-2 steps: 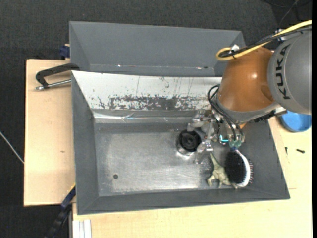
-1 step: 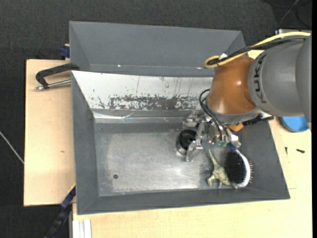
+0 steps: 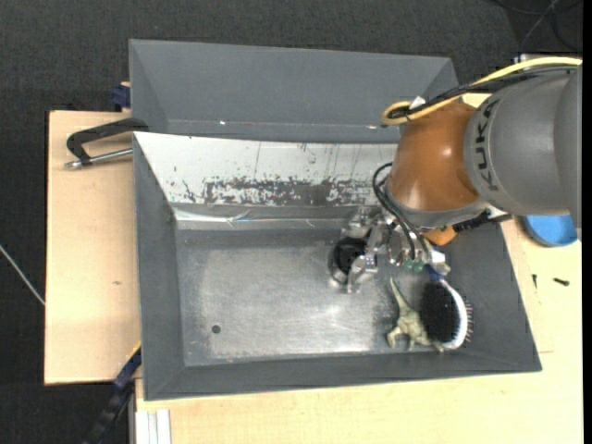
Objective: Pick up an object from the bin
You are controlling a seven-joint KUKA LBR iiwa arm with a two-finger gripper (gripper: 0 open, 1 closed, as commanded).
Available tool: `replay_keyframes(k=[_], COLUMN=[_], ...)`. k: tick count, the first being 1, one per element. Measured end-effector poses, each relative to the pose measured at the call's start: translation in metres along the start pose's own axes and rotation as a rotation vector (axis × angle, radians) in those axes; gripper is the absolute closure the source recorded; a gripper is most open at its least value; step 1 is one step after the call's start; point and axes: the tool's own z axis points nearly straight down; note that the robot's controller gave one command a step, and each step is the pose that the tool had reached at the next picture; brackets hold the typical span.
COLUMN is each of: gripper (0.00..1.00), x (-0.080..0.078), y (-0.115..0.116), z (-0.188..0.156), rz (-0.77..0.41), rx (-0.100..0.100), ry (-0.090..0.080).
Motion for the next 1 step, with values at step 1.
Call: replay_keyframes(k=[1], gripper=[1.0], x=[0.0052], y=[-0.0198], z=[-0.1438], rz=[-0.323], rx=[0.001], ry=[0.004])
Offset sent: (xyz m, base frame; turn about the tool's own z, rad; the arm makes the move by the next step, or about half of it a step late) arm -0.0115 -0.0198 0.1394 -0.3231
